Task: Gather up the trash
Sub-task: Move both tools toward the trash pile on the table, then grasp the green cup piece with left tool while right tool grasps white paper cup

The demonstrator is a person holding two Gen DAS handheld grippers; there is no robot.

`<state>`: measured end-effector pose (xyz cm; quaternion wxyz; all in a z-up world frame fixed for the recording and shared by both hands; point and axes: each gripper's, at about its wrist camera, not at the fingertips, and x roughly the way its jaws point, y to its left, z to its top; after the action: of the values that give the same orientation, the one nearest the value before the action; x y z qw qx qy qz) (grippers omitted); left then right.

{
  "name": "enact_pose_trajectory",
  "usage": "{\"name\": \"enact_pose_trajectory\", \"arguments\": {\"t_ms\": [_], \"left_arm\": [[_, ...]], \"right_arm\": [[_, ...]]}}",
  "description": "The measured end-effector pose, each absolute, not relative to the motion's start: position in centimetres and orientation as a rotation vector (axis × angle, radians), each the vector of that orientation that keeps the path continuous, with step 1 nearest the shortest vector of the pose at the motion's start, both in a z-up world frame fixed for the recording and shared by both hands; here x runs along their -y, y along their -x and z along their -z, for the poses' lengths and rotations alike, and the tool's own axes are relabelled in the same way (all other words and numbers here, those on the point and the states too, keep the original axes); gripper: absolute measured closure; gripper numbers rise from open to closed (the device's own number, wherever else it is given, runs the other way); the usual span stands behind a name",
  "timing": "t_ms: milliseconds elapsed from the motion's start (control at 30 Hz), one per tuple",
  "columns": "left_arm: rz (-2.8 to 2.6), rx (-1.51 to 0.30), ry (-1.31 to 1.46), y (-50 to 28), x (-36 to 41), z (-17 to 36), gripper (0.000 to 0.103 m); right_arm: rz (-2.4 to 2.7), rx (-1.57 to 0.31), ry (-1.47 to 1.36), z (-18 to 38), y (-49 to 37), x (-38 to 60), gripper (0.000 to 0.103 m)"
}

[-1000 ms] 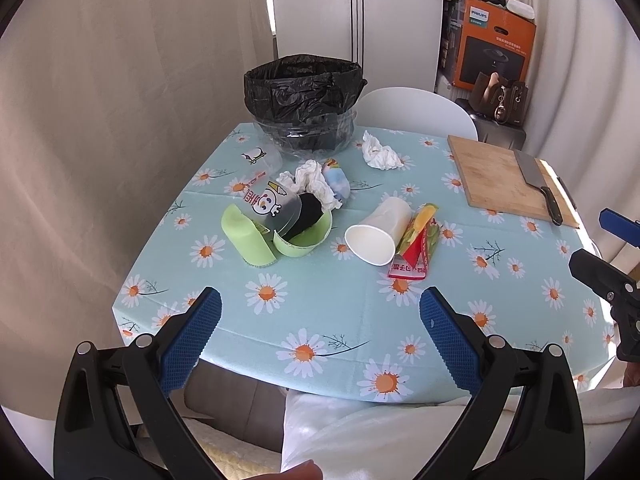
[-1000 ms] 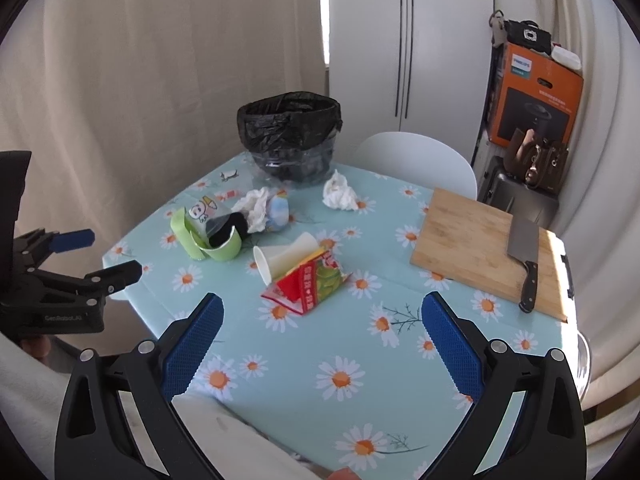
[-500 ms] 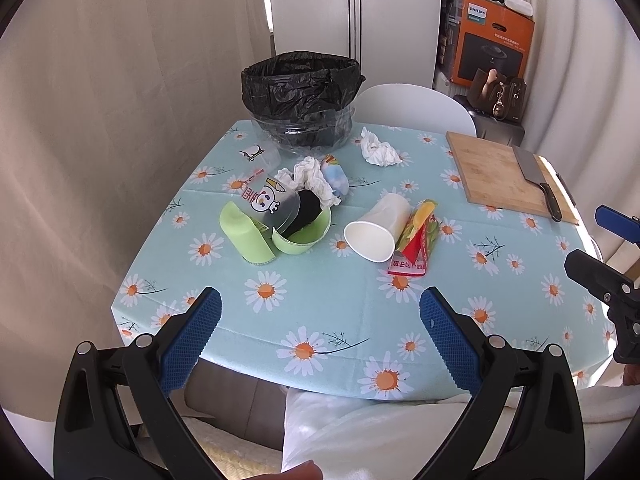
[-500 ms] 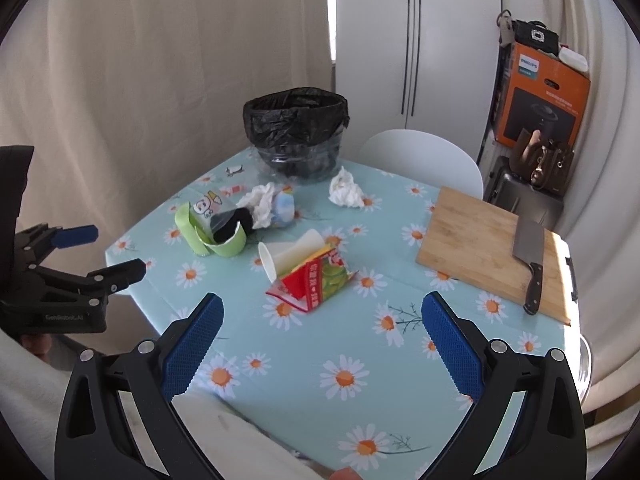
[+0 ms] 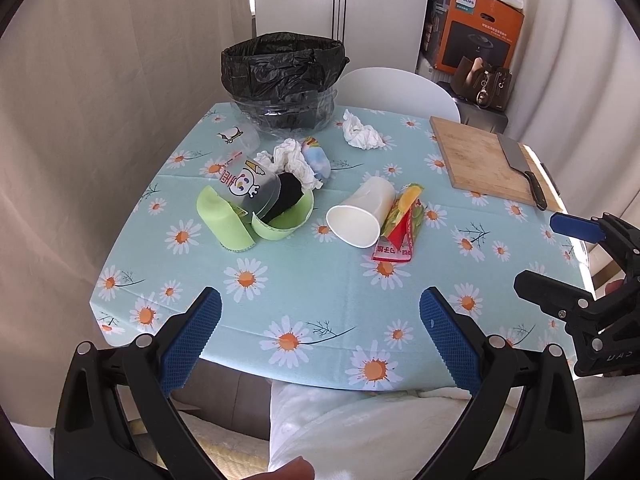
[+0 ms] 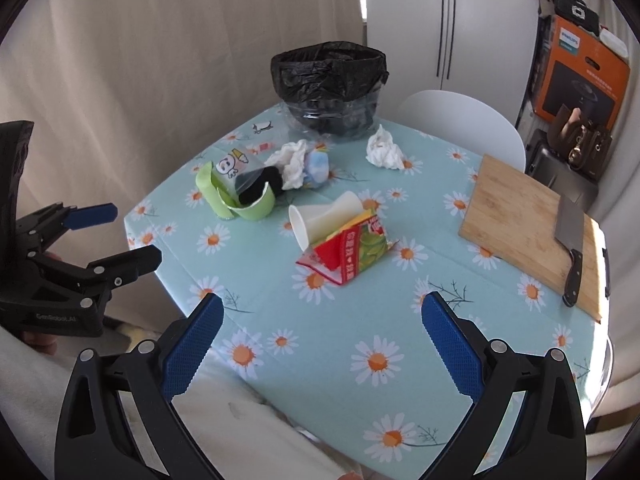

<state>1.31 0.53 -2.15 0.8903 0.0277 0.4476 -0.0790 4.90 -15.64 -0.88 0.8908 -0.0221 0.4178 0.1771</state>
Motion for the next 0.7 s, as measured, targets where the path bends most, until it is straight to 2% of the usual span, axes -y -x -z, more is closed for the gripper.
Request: {"name": "enact_pose_trajectory", "arguments": {"t_ms": [400, 700], "left_arm": [[0.196, -1.041, -0.015, -5.2, -4.4, 4.3, 0.006], [0.177, -1.075, -0.045, -10.2, -8.2, 6.0, 0.006]], "right_arm": [[-0.523, -0.97, 0.053, 2.1, -10.3, 12.9, 0.008], [-0.551, -0.985, 0.172, 3.4, -16.5, 10.9, 0.008]]}}
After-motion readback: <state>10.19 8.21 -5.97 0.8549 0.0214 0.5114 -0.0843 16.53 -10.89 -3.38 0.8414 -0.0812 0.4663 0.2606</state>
